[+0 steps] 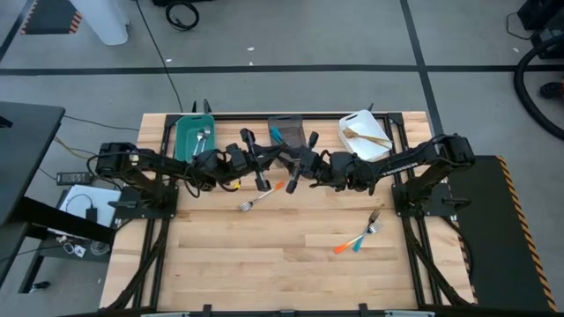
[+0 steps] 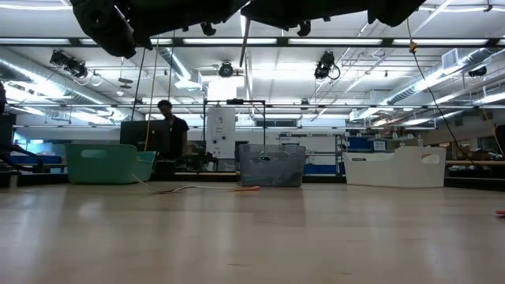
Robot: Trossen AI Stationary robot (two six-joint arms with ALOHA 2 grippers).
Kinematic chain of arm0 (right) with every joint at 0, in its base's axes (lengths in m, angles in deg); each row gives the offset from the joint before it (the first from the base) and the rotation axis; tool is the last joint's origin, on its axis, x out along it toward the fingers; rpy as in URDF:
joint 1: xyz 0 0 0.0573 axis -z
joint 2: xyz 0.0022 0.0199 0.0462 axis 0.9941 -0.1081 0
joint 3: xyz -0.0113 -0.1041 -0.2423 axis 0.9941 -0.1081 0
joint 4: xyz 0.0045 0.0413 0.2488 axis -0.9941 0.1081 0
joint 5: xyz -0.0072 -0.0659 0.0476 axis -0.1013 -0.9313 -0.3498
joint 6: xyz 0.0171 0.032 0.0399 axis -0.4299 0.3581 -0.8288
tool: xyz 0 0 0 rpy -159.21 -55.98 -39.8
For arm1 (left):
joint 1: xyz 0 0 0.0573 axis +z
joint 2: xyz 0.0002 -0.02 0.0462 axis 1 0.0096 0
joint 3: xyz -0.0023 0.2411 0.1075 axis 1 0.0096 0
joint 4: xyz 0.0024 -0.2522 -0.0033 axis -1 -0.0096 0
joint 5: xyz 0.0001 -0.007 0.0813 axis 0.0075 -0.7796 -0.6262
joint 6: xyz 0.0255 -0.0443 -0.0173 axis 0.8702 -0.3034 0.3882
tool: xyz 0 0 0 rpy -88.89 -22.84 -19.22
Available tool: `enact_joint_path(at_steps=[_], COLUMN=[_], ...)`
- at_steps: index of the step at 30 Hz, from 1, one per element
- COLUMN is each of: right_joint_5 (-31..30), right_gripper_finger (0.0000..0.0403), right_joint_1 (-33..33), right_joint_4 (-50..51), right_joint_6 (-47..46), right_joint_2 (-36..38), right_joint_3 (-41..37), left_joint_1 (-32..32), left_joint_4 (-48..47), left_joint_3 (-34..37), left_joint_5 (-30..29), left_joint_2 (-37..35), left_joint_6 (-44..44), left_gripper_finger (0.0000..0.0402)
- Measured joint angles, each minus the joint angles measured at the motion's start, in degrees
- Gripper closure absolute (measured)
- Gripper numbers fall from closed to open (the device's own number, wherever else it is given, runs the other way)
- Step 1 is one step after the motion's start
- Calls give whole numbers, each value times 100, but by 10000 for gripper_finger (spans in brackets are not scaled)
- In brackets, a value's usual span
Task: Sort silverware by color (type)
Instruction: Put the gold fork into the white bin
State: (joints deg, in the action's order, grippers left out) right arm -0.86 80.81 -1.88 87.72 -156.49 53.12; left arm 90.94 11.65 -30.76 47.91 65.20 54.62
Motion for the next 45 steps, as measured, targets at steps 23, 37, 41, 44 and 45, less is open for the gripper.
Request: enact_joint_path(at_steps=[23, 37, 41, 44, 45], right_joint_5=[-1229, -1411, -1381, -1396, -1398], right_gripper_finger=[367, 365, 364, 364, 364], right_joint_1=[-160, -59, 41, 130, 161], right_joint_4=[857, 1764, 2325, 2673, 2738], right_joint_6=[-256, -325, -552, -560, -559], right_joint_2=[2, 7, 51, 114, 130], right_joint_3=[0, 0, 0, 0, 0], left_joint_1=[-22, -251, -297, -306, -306], left_joint_4=[-1459, -2947, -3478, -3714, -3837], left_joint_3=[145, 257, 269, 258, 258], left_joint_5=[-301, -396, -422, -425, -424], left_joint_2=[-306, -926, -979, -1001, -995], left_joint_6=[-84, -80, -206, -334, -362], left_gripper_finger=[210, 205, 205, 205, 205])
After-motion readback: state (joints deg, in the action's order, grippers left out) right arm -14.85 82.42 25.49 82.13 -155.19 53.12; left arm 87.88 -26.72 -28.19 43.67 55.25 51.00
